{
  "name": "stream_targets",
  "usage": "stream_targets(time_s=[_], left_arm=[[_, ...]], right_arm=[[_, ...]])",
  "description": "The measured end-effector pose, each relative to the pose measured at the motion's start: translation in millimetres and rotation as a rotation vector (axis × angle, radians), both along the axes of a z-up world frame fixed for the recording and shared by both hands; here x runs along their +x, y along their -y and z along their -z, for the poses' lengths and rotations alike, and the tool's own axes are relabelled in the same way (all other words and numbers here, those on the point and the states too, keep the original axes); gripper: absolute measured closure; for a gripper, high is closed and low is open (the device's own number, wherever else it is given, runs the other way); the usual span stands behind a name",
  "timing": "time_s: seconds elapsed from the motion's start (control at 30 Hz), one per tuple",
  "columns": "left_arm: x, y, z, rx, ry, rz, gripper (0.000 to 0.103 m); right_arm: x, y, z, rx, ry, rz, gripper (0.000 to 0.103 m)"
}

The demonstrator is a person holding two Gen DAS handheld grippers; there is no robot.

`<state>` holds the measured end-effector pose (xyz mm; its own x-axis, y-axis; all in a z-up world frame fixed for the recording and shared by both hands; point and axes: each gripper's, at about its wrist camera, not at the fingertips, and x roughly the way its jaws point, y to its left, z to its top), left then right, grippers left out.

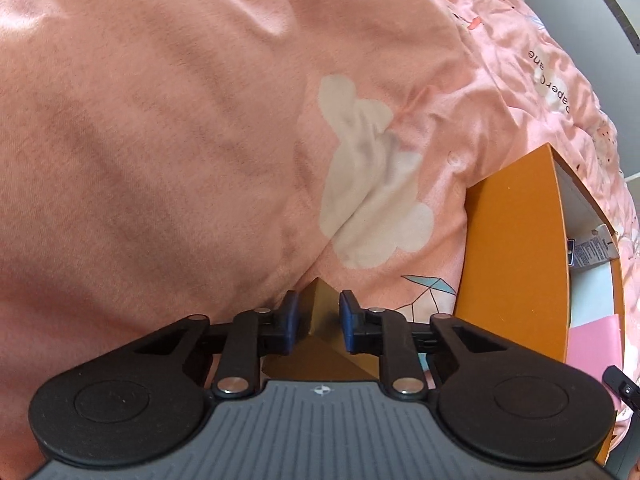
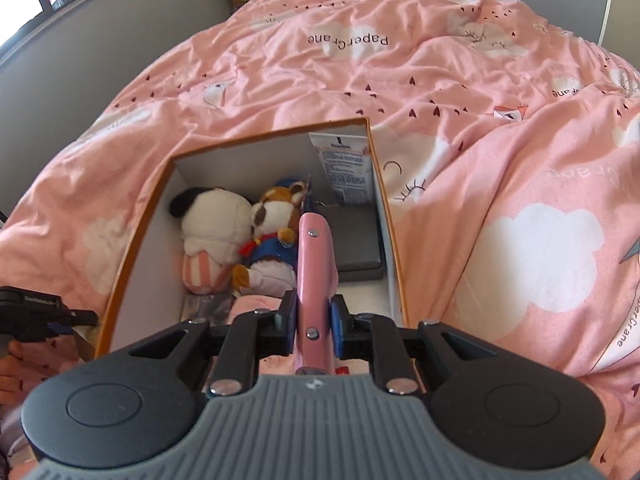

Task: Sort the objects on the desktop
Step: 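Lower the pink wallet into the orange box with the right gripper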

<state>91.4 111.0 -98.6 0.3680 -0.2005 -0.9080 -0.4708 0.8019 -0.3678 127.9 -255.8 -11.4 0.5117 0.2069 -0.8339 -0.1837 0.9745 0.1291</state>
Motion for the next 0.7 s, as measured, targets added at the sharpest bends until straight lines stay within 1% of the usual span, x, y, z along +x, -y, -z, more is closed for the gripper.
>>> stream_targets(time_s=[0.13, 0.17, 0.2, 0.23, 0.27, 0.37, 0.47, 0.53, 0.57, 0.6, 0.7], left_arm=[[0.3, -2.6, 0.4, -0.022, -0.013, -0.007, 0.078], [0.9, -1.9, 0.4, -0.008, -0.022, -0.002, 0.070], [1.5, -1.5, 0.6, 0.007, -0.032, 0.001, 0.058], [1.2, -1.5, 1.7, 0.020, -0.041, -0.001, 0.049], [1.4, -1.5, 3.9, 0.025, -0.048, 0.000, 0.043], [1.7, -0.3, 9.8, 0.004, -0.051, 0.006, 0.036], [4.3, 5.9, 14.0, 0.005, -0.051, 0.026, 0.029], [6.5, 9.7, 17.7, -0.016, -0.054, 0.044, 0.029], [7.3, 11.1, 19.8, -0.030, -0.058, 0.050, 0.029], [7.7, 11.9, 21.5, -0.036, -0.061, 0.053, 0.027], [7.6, 12.7, 22.1, -0.032, -0.054, 0.055, 0.028]], right_arm=[[0.7, -1.3, 4.3, -0.058, 0.005, 0.004, 0.085], [0.7, -0.8, 3.8, -0.056, 0.004, 0.003, 0.085], [0.1, -0.3, 2.9, -0.047, 0.003, 0.000, 0.085], [-0.6, -0.6, 1.2, -0.032, 0.005, -0.007, 0.085], [-0.7, -1.9, -0.4, -0.021, 0.005, -0.017, 0.085], [-1.8, -9.2, -4.0, -0.018, 0.008, -0.039, 0.085], [-11.1, -27.4, -8.6, -0.099, 0.049, -0.092, 0.085], [-17.4, -39.9, -10.4, -0.141, 0.074, -0.133, 0.085], [-19.2, -43.2, -11.6, -0.134, 0.077, -0.143, 0.085], [-19.5, -44.0, -13.0, -0.105, 0.073, -0.146, 0.085], [-15.1, -37.8, -14.7, 0.050, 0.025, -0.127, 0.085]])
